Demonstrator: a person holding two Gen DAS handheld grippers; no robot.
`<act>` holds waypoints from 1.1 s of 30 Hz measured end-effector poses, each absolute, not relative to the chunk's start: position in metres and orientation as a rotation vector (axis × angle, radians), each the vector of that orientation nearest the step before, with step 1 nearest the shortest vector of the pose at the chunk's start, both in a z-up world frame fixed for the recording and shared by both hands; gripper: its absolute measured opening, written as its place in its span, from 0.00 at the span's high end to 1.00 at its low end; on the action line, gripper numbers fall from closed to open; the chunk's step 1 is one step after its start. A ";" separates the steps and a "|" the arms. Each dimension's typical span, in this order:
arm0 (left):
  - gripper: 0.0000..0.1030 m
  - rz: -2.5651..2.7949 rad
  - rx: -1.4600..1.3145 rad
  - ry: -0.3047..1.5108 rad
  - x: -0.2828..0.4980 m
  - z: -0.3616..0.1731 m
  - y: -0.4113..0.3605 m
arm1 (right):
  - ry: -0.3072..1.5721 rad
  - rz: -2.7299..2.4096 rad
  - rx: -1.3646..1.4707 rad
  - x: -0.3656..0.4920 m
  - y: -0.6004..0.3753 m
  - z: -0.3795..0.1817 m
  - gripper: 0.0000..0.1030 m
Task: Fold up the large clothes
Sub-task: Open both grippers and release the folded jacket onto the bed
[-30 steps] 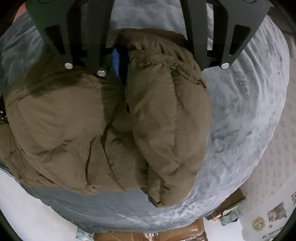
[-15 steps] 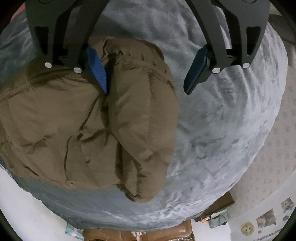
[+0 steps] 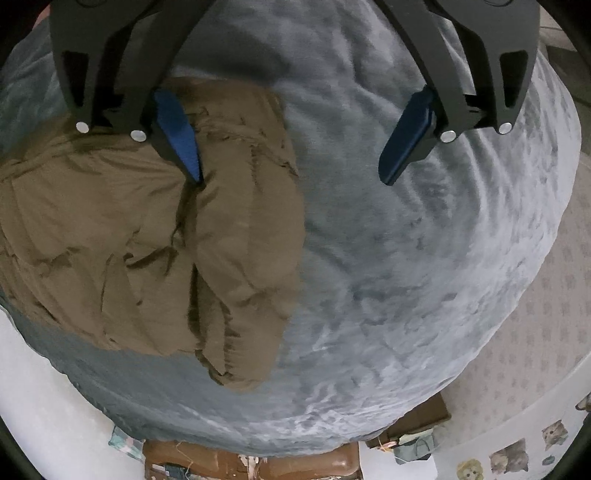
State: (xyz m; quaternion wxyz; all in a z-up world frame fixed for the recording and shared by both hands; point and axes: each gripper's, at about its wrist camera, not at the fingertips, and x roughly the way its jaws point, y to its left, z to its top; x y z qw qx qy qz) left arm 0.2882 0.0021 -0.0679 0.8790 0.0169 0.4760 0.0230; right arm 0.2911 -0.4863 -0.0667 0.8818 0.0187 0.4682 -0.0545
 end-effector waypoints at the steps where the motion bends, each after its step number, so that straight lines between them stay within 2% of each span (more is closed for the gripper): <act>1: 0.08 0.044 0.026 0.992 0.288 -0.069 0.004 | 0.976 -0.115 0.042 0.291 -0.489 -0.069 0.13; 7: 0.05 0.029 -0.091 1.021 0.294 -0.075 0.046 | 0.978 -0.138 0.133 0.291 -0.507 -0.096 0.09; 17: 0.05 0.096 0.092 0.990 0.302 -0.085 0.027 | 0.963 -0.230 0.023 0.299 -0.491 -0.114 0.04; 33: 0.05 0.099 0.093 0.988 0.296 -0.096 0.026 | 0.943 -0.288 -0.022 0.295 -0.476 -0.119 0.02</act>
